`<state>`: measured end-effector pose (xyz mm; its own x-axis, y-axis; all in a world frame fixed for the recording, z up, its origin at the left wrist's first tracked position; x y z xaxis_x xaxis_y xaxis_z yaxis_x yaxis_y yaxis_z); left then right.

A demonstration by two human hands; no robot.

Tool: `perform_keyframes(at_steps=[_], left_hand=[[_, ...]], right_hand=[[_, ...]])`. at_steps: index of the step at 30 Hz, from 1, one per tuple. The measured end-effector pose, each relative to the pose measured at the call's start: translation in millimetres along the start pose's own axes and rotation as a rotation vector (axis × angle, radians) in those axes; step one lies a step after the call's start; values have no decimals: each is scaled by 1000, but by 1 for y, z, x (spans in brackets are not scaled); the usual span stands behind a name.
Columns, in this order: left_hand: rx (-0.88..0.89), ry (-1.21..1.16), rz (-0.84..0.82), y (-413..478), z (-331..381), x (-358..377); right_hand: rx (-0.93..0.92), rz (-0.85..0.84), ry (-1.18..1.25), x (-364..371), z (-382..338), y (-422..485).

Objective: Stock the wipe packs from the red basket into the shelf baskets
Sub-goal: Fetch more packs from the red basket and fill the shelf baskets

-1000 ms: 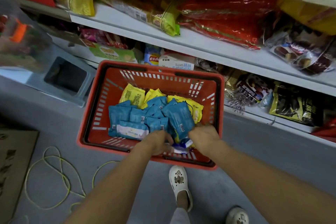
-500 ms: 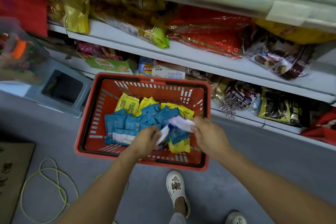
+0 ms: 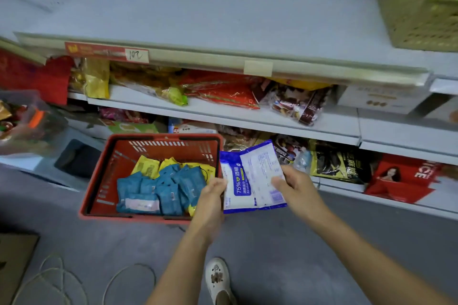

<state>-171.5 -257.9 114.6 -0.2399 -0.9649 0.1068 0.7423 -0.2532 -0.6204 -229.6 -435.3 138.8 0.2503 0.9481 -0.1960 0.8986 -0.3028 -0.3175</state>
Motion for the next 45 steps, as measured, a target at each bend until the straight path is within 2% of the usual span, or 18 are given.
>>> perform_keyframes(at_steps=[3,6,10,13,15,18,20,23,26,29,34,38,41,45], left_hand=[[-14,-58,-91,-28,-7,64],[23,48,-190,-53,-17,130],[79,177,-217,-76,-21,218],[93,156,-229,-92,-21,284],[81,126,-233,-98,-17,324],[51,105,-242,-96,-3,377],[66,121,-235,-90,7,407],[72,58,-317,-86,24,459],[23,-23,-538,-83,45,515],[81,32,-596,-74,61,564],[203,15,-537,-44,89,633],[336,66,-534,-22,127,682],[380,126,-549,-13,146,710],[431,188,-568,-8,159,743]], right_hand=[[-28,32,-2,-61,4,-33],[-43,48,-15,-130,3,-67],[-7,96,63,-218,7,-105],[1,169,131,-274,11,-123],[-57,241,146,-306,8,-130],[-215,440,106,-353,0,-136],[-303,596,-49,-383,-3,-137],[-479,820,-582,-425,0,-134],[-682,792,-828,-462,11,-118],[-745,750,-915,-510,17,-94],[-723,634,-761,-590,1,-58],[-668,709,-329,-649,-25,-34],[-497,742,-28,-683,-50,-21],[-151,594,141,-728,-70,-5]])
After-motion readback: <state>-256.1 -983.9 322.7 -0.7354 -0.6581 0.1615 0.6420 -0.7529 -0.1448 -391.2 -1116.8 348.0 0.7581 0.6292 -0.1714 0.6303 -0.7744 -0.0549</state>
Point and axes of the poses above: each hand's wrist, its own y-axis towards the middle knuckle, its own x-axis out of the palm, z = x × y, the point moved 2 cm from there along y, towards the middle knuckle, and after that the axes turned 4 degrees about y, right-handed, at the moved point
